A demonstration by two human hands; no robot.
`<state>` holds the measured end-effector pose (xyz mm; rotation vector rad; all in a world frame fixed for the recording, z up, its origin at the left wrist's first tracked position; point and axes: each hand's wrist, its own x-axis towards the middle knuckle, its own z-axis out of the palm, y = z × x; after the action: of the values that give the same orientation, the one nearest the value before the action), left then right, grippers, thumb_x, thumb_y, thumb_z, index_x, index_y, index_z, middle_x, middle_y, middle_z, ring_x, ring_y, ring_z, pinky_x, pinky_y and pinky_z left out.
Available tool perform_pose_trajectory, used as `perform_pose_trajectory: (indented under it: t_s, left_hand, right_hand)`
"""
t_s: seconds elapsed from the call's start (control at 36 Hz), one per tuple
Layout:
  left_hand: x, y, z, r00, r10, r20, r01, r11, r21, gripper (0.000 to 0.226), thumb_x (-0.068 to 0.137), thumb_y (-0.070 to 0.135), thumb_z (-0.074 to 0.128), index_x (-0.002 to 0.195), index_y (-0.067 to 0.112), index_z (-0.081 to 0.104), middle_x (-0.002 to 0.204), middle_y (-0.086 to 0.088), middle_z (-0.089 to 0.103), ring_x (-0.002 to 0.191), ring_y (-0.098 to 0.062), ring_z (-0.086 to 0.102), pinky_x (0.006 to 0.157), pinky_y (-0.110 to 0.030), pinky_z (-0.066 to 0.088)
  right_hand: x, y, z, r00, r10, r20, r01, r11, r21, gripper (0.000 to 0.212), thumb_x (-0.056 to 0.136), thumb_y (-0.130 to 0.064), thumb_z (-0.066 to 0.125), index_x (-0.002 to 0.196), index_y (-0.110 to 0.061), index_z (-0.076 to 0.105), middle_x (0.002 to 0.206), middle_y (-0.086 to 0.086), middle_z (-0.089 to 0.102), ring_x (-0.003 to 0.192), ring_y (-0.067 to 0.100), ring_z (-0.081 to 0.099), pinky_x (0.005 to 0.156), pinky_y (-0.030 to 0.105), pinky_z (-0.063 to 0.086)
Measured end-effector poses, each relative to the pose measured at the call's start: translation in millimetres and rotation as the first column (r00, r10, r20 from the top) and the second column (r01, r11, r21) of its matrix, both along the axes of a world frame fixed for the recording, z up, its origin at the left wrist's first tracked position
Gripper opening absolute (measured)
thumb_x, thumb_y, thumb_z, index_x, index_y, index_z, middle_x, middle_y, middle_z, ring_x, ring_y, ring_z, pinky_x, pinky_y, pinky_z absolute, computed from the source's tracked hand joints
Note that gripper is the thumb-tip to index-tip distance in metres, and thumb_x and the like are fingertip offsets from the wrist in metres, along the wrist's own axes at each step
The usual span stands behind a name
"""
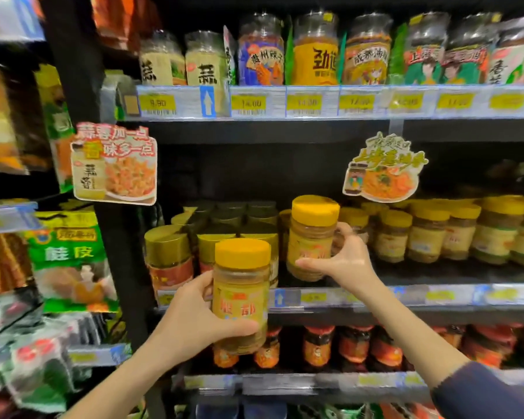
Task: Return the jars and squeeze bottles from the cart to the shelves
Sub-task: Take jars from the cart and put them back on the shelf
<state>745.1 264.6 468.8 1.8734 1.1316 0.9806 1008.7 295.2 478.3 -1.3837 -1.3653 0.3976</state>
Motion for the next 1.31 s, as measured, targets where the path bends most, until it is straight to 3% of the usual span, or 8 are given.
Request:
perform_pose_trajectory:
  t_s: [0.31, 0.42, 0.81, 0.89, 1.06, 1.14, 1.19, 1.31]
  left_hand:
    - [-4.6, -5.4, 0.7, 0.997, 0.075, 0.015, -0.075, 0.997, -0.005, 0.072, 0.043, 0.036, 0.091, 0.108, 0.034, 0.058, 0.102, 0.018, 0.071, 0.095, -0.002, 0.067, 0.084, -0.029, 0.055]
    - [1.9, -6.1, 0.6, 0.998, 0.067, 0.018, -0.067, 0.998, -0.005, 0.072, 0.041, 0.040, 0.089, 0.106, 0.033, 0.059, 0.100, 0.019, 0.071, 0.093, -0.002, 0.068, 0.082, -0.028, 0.056]
    - [29.1, -0.9, -3.4, 0.999, 0.046, 0.009, -0.046, 0.999, 0.011, 0.073, 0.046, 0.036, 0.090, 0.111, 0.029, 0.058, 0.103, 0.012, 0.072, 0.095, -0.002, 0.067, 0.084, -0.029, 0.056]
    - [37.2, 0.2, -2.6, 0.999, 0.036, 0.011, -0.036, 0.999, 0.019, 0.073, 0.045, 0.038, 0.090, 0.109, 0.031, 0.058, 0.102, 0.012, 0.072, 0.095, -0.001, 0.067, 0.083, -0.028, 0.057]
    - [56.2, 1.0, -0.3, 1.000, 0.013, 0.012, -0.014, 0.998, 0.060, 0.068, 0.049, 0.034, 0.090, 0.108, 0.035, 0.057, 0.100, 0.016, 0.071, 0.095, 0.004, 0.065, 0.079, -0.020, 0.055]
    - [67.4, 3.6, 1.2, 0.999, -0.025, 0.024, 0.023, 0.998, 0.050, 0.070, 0.048, 0.037, 0.089, 0.110, 0.033, 0.057, 0.102, 0.015, 0.071, 0.095, 0.003, 0.066, 0.081, -0.023, 0.056]
    - [79.0, 5.7, 1.4, 0.999, -0.040, 0.027, 0.039, 0.998, 0.054, 0.075, 0.045, 0.043, 0.087, 0.112, 0.030, 0.057, 0.104, 0.013, 0.070, 0.096, 0.001, 0.066, 0.083, -0.027, 0.057]
    - [108.4, 7.1, -0.9, 0.997, -0.069, 0.026, 0.067, 0.996, 0.055, 0.072, 0.048, 0.042, 0.088, 0.112, 0.031, 0.057, 0.103, 0.014, 0.070, 0.095, 0.001, 0.066, 0.084, -0.031, 0.057]
  right_hand:
    - [-2.2, 13.1, -5.2, 0.992, 0.040, 0.124, -0.024, 0.991, -0.130, 0.082, 0.053, -0.030, 0.089, 0.118, -0.017, 0.042, 0.097, -0.008, 0.050, 0.095, 0.010, 0.049, 0.080, 0.025, 0.041]
    - [-0.6, 16.2, -7.9, 0.987, 0.083, 0.141, -0.059, 0.984, -0.171, 0.079, 0.051, -0.029, 0.090, 0.111, -0.020, 0.039, 0.086, -0.015, 0.051, 0.093, 0.012, 0.054, 0.079, 0.028, 0.047]
    - [-2.0, 21.4, -8.5, 0.972, 0.151, 0.181, -0.091, 0.949, -0.303, 0.088, 0.057, -0.025, 0.088, 0.122, -0.011, 0.030, 0.101, -0.003, 0.049, 0.096, 0.014, 0.051, 0.081, 0.026, 0.046]
    - [-0.6, 22.2, -9.8, 0.970, 0.165, 0.180, -0.100, 0.941, -0.324, 0.091, 0.057, -0.027, 0.088, 0.125, -0.011, 0.029, 0.104, -0.002, 0.050, 0.105, 0.018, 0.055, 0.085, 0.029, 0.048]
    - [14.5, 11.3, 6.4, 0.982, 0.182, 0.057, -0.155, 0.935, -0.320, 0.100, 0.065, -0.039, 0.080, 0.142, -0.018, 0.019, 0.126, -0.006, 0.043, 0.124, 0.022, 0.046, 0.097, 0.031, 0.041]
    - [27.4, -5.4, 24.0, 0.973, 0.207, -0.097, -0.224, 0.949, -0.222, 0.088, 0.067, -0.036, 0.078, 0.139, -0.019, 0.029, 0.134, 0.005, 0.048, 0.113, 0.019, 0.056, 0.098, 0.038, 0.047]
    - [32.8, -21.2, 33.2, 0.945, 0.285, -0.158, -0.313, 0.930, -0.192, 0.080, 0.066, -0.037, 0.075, 0.135, -0.023, 0.036, 0.130, 0.002, 0.053, 0.103, 0.013, 0.061, 0.092, 0.039, 0.052]
    - [35.3, -47.0, 37.0, 0.901, 0.419, -0.115, -0.434, 0.871, -0.231, 0.092, 0.049, -0.042, 0.076, 0.132, -0.028, 0.038, 0.122, -0.004, 0.057, 0.097, 0.016, 0.068, 0.085, 0.040, 0.057]
